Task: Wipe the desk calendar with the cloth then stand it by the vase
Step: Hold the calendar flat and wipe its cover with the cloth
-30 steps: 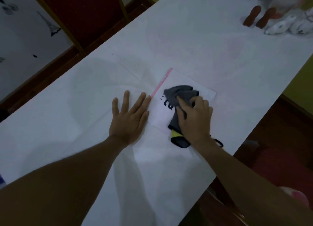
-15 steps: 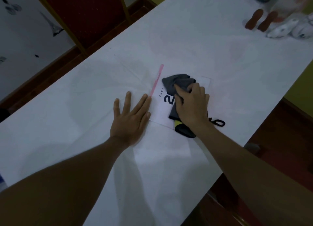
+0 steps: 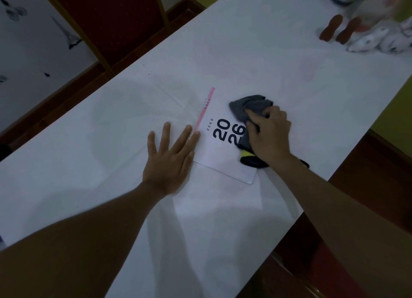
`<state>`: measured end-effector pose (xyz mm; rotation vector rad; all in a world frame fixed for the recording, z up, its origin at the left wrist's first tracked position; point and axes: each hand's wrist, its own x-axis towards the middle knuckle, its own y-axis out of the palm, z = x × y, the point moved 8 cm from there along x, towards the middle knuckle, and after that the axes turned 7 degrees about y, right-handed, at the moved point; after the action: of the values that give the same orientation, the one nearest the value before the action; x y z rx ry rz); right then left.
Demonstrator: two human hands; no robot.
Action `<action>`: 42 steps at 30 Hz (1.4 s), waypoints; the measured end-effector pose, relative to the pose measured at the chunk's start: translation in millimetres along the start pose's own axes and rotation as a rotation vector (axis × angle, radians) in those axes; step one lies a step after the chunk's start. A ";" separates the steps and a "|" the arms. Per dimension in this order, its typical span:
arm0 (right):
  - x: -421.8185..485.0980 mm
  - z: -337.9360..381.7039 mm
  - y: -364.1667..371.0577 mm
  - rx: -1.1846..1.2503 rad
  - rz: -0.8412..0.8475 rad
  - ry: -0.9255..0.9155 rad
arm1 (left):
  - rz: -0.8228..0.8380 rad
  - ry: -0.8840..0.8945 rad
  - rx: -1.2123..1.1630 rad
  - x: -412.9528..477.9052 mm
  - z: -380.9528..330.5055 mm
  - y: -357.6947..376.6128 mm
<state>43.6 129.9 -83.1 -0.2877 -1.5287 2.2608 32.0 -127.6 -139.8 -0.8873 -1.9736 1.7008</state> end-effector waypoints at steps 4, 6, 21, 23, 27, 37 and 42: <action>-46.6 34.9 12.1 0.021 0.097 -0.282 | -0.003 0.009 0.002 0.4 0.4 -0.7; -60.3 34.6 12.7 0.025 0.134 -0.375 | 0.001 0.020 0.014 -0.3 -1.2 -0.7; -12.9 35.0 6.1 0.079 0.168 -0.302 | 0.015 0.002 0.003 -1.1 -4.3 -8.2; 8.8 16.7 -1.3 0.078 0.124 -0.219 | 0.017 -0.007 0.002 -0.3 -3.3 -8.9; 51.3 14.6 1.9 0.068 0.145 -0.217 | 0.018 -0.005 0.020 -1.4 -2.8 -7.7; -11.1 48.7 20.5 0.126 0.306 -0.441 | -0.001 -0.058 0.022 0.1 0.8 -3.4; -47.6 49.7 25.9 0.090 0.388 -0.569 | -0.016 -0.119 0.008 0.1 3.5 -5.2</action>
<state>62.1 59.1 -90.3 0.1140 -1.7434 2.8859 28.5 -130.4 -135.4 -0.7820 -2.0424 1.7896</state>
